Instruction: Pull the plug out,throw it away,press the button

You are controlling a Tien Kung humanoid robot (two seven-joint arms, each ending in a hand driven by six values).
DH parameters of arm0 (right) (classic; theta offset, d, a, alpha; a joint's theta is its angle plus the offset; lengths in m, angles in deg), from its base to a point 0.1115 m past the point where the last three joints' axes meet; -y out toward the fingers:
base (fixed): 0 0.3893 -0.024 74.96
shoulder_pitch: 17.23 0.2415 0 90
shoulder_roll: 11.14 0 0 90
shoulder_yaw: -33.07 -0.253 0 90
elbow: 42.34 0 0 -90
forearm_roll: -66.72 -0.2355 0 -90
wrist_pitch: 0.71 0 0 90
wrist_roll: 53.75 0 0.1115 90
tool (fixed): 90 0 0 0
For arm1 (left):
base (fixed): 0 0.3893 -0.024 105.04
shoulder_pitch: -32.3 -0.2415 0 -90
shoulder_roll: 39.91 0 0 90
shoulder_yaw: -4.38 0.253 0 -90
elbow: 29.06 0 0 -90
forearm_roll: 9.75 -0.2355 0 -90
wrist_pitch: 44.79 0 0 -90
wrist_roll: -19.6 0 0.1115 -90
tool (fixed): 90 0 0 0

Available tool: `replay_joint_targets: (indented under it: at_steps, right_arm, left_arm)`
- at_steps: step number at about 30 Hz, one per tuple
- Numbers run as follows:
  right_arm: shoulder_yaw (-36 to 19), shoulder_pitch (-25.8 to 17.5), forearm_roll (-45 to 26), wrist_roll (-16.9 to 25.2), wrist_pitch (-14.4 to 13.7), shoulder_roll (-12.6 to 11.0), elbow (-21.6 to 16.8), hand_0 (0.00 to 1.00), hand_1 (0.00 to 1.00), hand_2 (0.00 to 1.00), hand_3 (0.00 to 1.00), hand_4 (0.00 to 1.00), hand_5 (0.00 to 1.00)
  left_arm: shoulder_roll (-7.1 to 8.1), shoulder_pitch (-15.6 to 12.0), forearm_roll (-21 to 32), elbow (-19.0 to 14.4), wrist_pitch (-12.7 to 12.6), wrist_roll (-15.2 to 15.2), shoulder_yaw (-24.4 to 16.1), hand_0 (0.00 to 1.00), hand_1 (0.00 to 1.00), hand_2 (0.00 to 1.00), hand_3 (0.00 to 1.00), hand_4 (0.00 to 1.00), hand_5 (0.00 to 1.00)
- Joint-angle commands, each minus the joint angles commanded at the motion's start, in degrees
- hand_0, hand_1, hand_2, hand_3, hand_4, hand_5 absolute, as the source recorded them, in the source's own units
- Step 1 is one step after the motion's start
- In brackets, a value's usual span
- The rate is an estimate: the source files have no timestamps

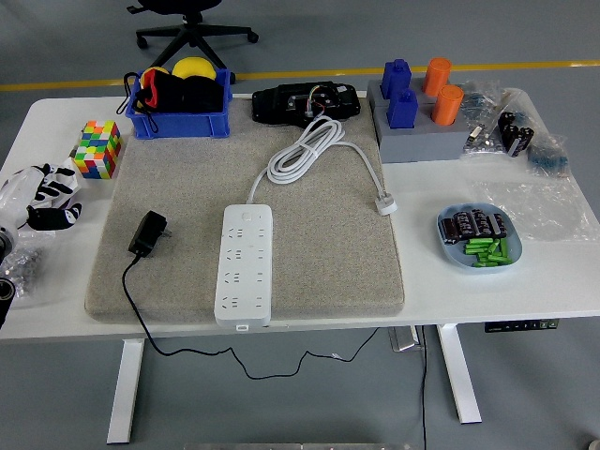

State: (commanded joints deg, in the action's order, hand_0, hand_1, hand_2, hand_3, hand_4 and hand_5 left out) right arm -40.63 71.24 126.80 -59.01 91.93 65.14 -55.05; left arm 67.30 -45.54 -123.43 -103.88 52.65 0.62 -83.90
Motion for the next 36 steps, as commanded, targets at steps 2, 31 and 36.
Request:
replay_joint_targets:
  at_steps: [2,31,36]
  right_arm:
    - [0.0,0.0,0.0,0.0,0.0,0.0,0.0,0.728,0.680,0.662,0.635,0.744,0.601]
    - [0.8,0.3,-0.2,0.0,-0.1,-0.3,0.1,0.728,0.680,0.662,0.635,0.743,0.601]
    - [1.1,0.3,-0.4,0.0,-0.1,-0.5,0.0,0.728,0.680,0.663,0.635,0.743,0.601]
  left_arm:
    - [0.00,-0.1,0.0,-0.1,0.0,0.1,-0.1,0.730,0.725,0.670,0.810,0.633,0.002]
    - [-0.85,-1.1,0.0,-0.4,-0.1,0.1,-1.3,0.728,0.718,0.661,0.805,0.632,0.002]
    - [-0.80,-1.0,0.0,-0.4,-0.1,0.1,-1.2,0.728,0.719,0.660,0.805,0.631,0.002]
